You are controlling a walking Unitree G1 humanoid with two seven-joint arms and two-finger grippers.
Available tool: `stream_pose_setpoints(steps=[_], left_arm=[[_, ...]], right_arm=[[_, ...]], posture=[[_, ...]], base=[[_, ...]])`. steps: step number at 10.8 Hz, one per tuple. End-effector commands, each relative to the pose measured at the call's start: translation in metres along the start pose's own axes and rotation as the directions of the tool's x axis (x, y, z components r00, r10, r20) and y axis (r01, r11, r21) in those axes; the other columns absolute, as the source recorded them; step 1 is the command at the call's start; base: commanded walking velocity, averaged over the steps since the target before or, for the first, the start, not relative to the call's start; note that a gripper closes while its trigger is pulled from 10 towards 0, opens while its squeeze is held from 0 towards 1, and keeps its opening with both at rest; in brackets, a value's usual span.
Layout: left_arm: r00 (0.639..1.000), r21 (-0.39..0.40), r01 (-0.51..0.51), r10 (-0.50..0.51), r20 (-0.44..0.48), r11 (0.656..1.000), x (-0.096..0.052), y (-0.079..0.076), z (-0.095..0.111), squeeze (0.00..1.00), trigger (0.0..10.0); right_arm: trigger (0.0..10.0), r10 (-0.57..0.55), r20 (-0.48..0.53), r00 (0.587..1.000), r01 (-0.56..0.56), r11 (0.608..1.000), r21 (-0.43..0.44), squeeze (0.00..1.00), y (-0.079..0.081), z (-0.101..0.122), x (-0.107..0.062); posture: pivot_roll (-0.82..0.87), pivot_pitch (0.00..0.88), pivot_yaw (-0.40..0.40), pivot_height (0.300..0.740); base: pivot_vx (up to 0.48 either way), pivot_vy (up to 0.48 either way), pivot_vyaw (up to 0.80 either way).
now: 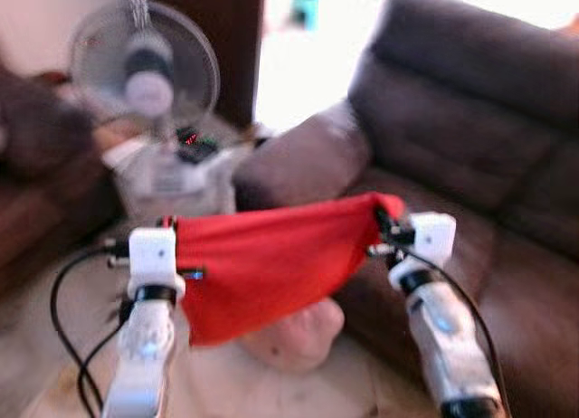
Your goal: Move the pillow to the sofa from floor
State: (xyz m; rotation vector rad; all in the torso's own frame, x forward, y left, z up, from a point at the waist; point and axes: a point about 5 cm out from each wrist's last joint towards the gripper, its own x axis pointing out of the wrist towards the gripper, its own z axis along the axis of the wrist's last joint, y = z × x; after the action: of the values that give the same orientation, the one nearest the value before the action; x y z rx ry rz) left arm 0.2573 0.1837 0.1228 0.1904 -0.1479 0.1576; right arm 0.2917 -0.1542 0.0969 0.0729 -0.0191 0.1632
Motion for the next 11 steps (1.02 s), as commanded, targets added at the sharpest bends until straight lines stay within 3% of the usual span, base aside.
stream_pose_setpoints(steps=[1,4,7,11], left_arm=[[0.999,0.005,-0.048,0.048,0.025,0.999,0.0017,0.0093,0.0056,0.0,10.0],[0.999,0.006,-0.048,0.048,0.027,0.999,0.0014,0.009,0.0055,0.0,10.0],[0.998,-0.008,-0.046,0.047,0.03,0.999,0.0025,0.01,0.0056,0.0,10.0],[0.999,0.015,-0.029,0.029,0.026,0.999,0.0053,0.0088,0.0063,0.0,10.0]], right_arm=[[10.0,-0.054,0.073,0.996,0.055,0.998,-0.005,0.0,-0.0133,0.0173,0.0032],[10.0,-0.056,0.067,0.996,0.056,0.998,-0.007,0.0,-0.0133,0.0162,0.0029],[10.0,-0.067,0.066,0.996,0.068,0.998,-0.007,0.0,-0.0129,0.0149,0.0026],[10.0,-0.067,0.066,0.996,0.068,0.998,-0.015,0.0,-0.0116,0.0149,0.0035]], posture=[[0.09,0.051,-0.109,0.74],[0.09,0.053,-0.11,0.74],[0.09,0.056,-0.108,0.74],[0.09,0.06,-0.106,0.74]], base=[[0.0,0.416,-0.76],[0.0,0.367,-0.76],[0.0,0.0,-0.65],[0.0,-0.155,0.0]])
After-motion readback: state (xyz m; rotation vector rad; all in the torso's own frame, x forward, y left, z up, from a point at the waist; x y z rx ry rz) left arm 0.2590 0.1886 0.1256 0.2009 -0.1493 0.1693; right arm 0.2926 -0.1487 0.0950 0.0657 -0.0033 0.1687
